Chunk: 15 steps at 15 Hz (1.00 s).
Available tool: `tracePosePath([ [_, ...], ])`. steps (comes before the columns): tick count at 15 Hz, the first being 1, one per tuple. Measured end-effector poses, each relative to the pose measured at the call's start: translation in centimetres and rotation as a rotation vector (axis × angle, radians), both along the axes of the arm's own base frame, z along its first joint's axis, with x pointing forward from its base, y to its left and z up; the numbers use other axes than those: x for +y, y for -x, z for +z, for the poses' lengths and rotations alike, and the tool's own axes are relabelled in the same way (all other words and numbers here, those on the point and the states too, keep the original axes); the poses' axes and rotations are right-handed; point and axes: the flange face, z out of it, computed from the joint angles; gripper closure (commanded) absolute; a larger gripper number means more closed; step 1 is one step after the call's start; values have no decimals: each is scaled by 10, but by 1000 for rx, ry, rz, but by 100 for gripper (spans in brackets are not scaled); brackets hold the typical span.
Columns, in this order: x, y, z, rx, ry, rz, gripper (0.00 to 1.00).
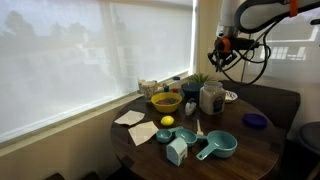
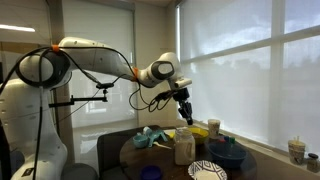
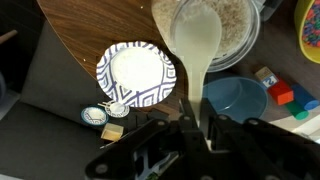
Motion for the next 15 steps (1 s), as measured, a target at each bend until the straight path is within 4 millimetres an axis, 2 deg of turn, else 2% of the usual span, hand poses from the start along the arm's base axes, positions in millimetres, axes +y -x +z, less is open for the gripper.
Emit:
tracePosePath([
  [3, 0, 17, 7, 12, -12, 26, 97],
  [7, 1, 51, 6, 20, -36, 35, 97],
  [10, 0, 79, -10, 48, -44, 36, 97],
  [13, -11, 103, -31, 92, -42, 39, 97],
  [14, -16, 109, -39, 107, -42, 37, 87],
  [15, -20, 112, -43, 115, -43, 32, 87],
])
